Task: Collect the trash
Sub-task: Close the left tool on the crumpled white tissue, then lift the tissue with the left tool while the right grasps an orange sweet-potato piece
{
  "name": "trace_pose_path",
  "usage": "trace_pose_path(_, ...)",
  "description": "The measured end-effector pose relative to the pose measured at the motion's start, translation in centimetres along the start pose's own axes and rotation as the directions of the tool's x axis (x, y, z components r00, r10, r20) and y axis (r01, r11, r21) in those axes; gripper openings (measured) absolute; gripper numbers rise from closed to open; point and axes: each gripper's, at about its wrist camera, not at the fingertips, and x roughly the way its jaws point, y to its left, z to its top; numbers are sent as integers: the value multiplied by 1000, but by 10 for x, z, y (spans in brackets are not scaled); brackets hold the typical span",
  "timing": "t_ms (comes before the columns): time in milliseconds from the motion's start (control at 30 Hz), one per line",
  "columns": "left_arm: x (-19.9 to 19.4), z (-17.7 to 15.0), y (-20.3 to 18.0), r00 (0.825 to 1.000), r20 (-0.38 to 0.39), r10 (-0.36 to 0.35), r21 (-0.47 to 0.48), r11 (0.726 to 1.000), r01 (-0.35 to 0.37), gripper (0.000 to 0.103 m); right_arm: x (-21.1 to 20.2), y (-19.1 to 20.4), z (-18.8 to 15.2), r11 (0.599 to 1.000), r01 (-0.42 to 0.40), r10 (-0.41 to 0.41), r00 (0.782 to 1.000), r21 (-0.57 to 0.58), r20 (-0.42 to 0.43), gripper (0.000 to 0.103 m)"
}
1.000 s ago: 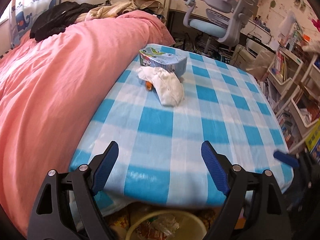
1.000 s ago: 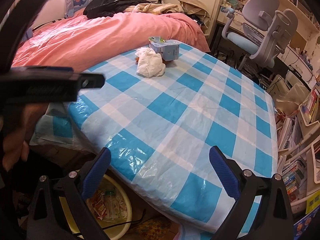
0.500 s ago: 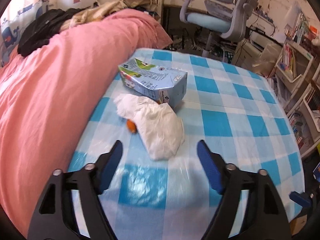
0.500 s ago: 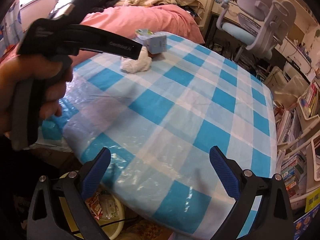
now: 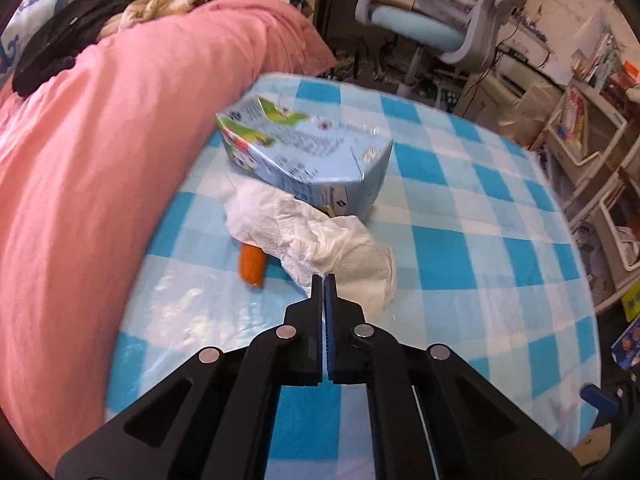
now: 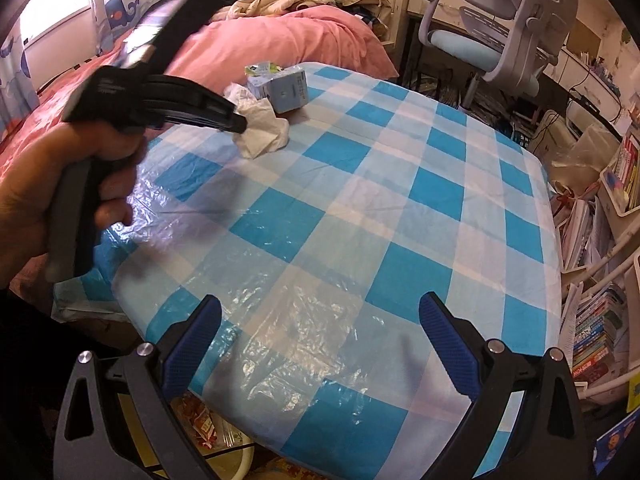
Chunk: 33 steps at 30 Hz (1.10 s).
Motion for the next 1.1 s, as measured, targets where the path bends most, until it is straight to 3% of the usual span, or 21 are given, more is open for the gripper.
trace_pose_path(233, -55, -14, 32, 999, 43, -25, -50, 998, 27, 1, 1, 5, 2, 1000, -8, 8, 1000, 11, 0, 95)
trace_pose_path(400, -82, -23, 47, 997, 68, 33, -62, 998, -29, 1, -2, 9, 5, 1000, -13, 13, 1000, 8, 28, 95)
trace_pose_path(633, -110, -10, 58, 984, 164, 65, -52, 997, -57, 1, 4, 36, 26, 985, -170, 172, 982, -23, 77, 95)
trace_pose_path(667, -113, -6, 60, 982, 178, 65, -54, 997, -56, 1, 7, 40, 31, 981, -192, 194, 978, -28, 77, 93)
trace_pose_path(767, -120, 3, 69, 975, 211, 63, -61, 997, -51, 1, 29, 59, 52, 969, -240, 243, 969, -52, 50, 76)
trace_pose_path(1100, -143, 20, 94, 961, 275, 15, -121, 992, 19, 2, 125, 82, 135, 957, -284, 285, 958, 64, -12, 61)
